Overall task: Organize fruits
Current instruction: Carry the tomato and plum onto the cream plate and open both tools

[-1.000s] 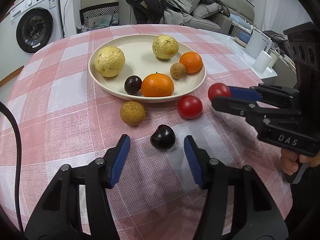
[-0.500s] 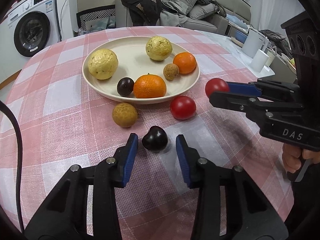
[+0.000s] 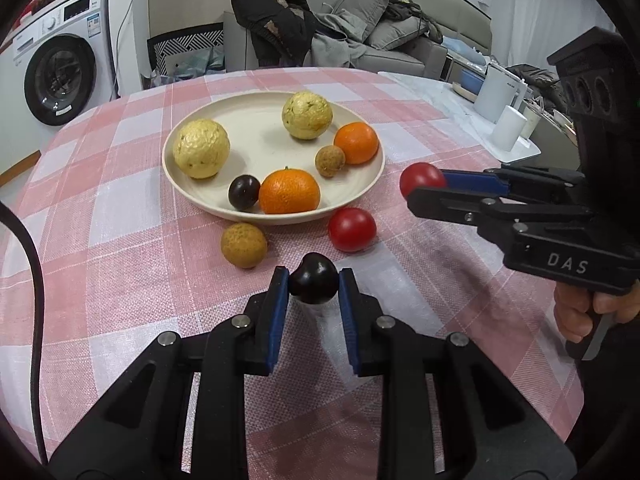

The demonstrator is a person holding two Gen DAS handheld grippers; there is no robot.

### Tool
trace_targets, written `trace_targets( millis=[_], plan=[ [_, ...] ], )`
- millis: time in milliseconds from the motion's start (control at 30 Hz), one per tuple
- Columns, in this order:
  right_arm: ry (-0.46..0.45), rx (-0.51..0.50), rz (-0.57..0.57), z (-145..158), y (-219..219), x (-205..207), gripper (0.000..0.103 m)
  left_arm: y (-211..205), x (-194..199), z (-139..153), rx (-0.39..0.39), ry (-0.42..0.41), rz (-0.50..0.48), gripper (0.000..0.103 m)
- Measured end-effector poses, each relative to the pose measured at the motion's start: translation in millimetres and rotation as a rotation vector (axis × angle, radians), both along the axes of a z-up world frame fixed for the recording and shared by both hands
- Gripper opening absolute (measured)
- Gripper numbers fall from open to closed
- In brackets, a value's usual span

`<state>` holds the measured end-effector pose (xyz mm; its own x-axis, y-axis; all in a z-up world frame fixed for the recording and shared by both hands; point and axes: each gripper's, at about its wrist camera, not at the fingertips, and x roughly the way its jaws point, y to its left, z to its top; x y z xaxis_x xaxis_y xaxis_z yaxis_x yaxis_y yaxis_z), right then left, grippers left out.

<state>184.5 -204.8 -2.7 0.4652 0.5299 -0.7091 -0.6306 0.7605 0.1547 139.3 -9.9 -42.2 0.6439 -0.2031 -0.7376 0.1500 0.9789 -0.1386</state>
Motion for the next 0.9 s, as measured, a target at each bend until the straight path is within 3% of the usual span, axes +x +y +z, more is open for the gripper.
trace_targets(
  millis=[367,900],
  plan=[
    [-0.027,0.052,-0.035,11.5,-7.6,-0.4,0.031,14.1,-7.1,28.5,0.002,-0.094,0.045,0.022],
    [-0.083,0.127,-0.074,35.0,-13.7,6.7,0.031,35.6,9.3,51.5,0.007,-0.149,0.108,0.022]
  ],
)
